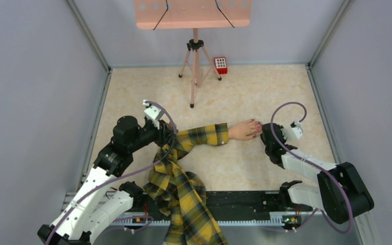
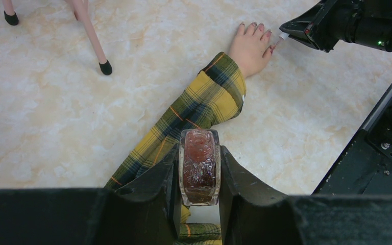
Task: Paint the nails
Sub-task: Paint the nail polish on the nail.
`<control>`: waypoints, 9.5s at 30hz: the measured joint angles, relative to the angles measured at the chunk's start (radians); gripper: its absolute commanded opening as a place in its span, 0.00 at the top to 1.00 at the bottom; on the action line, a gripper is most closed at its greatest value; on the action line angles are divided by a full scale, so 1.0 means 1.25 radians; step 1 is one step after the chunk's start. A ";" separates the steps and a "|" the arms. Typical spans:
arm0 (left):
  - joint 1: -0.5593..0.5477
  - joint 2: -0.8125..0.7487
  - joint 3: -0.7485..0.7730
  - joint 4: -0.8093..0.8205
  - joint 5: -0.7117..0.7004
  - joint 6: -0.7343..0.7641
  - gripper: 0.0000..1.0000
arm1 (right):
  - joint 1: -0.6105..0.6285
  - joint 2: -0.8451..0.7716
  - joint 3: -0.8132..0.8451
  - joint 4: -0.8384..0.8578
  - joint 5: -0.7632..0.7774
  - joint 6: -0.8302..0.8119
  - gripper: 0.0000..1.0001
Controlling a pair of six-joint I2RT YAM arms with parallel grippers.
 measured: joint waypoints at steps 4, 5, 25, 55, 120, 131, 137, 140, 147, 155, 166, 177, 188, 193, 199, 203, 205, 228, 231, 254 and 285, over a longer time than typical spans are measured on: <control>0.000 0.000 0.000 0.000 0.000 0.000 1.00 | 0.001 0.006 0.000 0.002 0.000 0.000 1.00; 0.000 0.000 0.000 0.000 0.000 0.000 1.00 | 0.001 0.009 0.000 0.002 0.001 0.001 1.00; 0.000 -0.005 0.000 0.000 0.000 0.000 1.00 | 0.001 0.034 0.000 0.016 0.013 0.006 1.00; 0.000 -0.005 0.000 0.000 0.000 0.000 1.00 | 0.001 0.031 0.000 0.020 0.017 0.006 1.00; 0.000 -0.005 0.000 0.000 0.000 0.000 1.00 | 0.001 0.061 0.001 0.050 0.054 0.021 1.00; 0.000 -0.005 0.000 0.000 0.000 0.000 1.00 | 0.001 0.061 0.002 0.050 0.070 0.020 1.00; 0.000 -0.005 0.000 0.000 0.000 0.000 1.00 | 0.001 0.048 0.008 0.034 0.092 0.012 1.00; 0.000 -0.007 0.000 0.000 0.000 0.000 1.00 | 0.001 0.020 0.008 0.020 0.105 0.008 1.00; 0.000 -0.012 0.000 0.000 0.000 0.000 1.00 | 0.001 -0.027 0.008 0.002 0.106 -0.012 1.00; 0.000 -0.012 0.000 0.000 0.000 0.000 1.00 | 0.002 -0.017 0.007 0.006 0.048 -0.031 1.00; 0.000 -0.012 0.000 0.000 0.000 0.000 1.00 | 0.006 0.020 0.007 0.012 0.005 -0.030 1.00; 0.000 -0.012 0.000 0.000 -0.001 0.000 1.00 | 0.006 0.027 0.007 0.015 0.009 -0.022 1.00; 0.000 -0.012 0.000 0.000 -0.001 0.000 1.00 | 0.006 0.044 0.007 0.018 0.020 -0.021 1.00; 0.000 -0.012 0.000 0.000 -0.001 0.000 1.00 | 0.006 0.053 0.007 0.021 0.023 -0.021 1.00; 0.000 -0.012 0.000 0.000 -0.002 0.000 1.00 | 0.006 0.053 0.008 0.027 0.028 -0.021 1.00; 0.000 -0.012 0.000 0.000 -0.004 0.000 1.00 | 0.006 0.053 0.008 0.031 0.028 -0.021 1.00; 0.000 -0.012 0.000 0.000 -0.004 0.000 1.00 | 0.006 0.053 0.008 0.032 0.028 -0.021 1.00; 0.000 -0.012 0.000 0.000 -0.004 0.000 1.00 | 0.006 0.046 0.008 0.032 0.050 -0.021 1.00; 0.000 -0.012 0.000 0.000 -0.004 0.000 1.00 | 0.006 0.046 0.008 0.032 0.053 -0.021 1.00; 0.000 -0.012 0.000 0.000 -0.005 0.000 1.00 | 0.006 0.064 0.008 0.056 0.058 -0.021 1.00; 0.000 -0.012 0.000 0.000 -0.018 0.000 1.00 | 0.006 -0.032 0.008 0.016 0.109 -0.038 1.00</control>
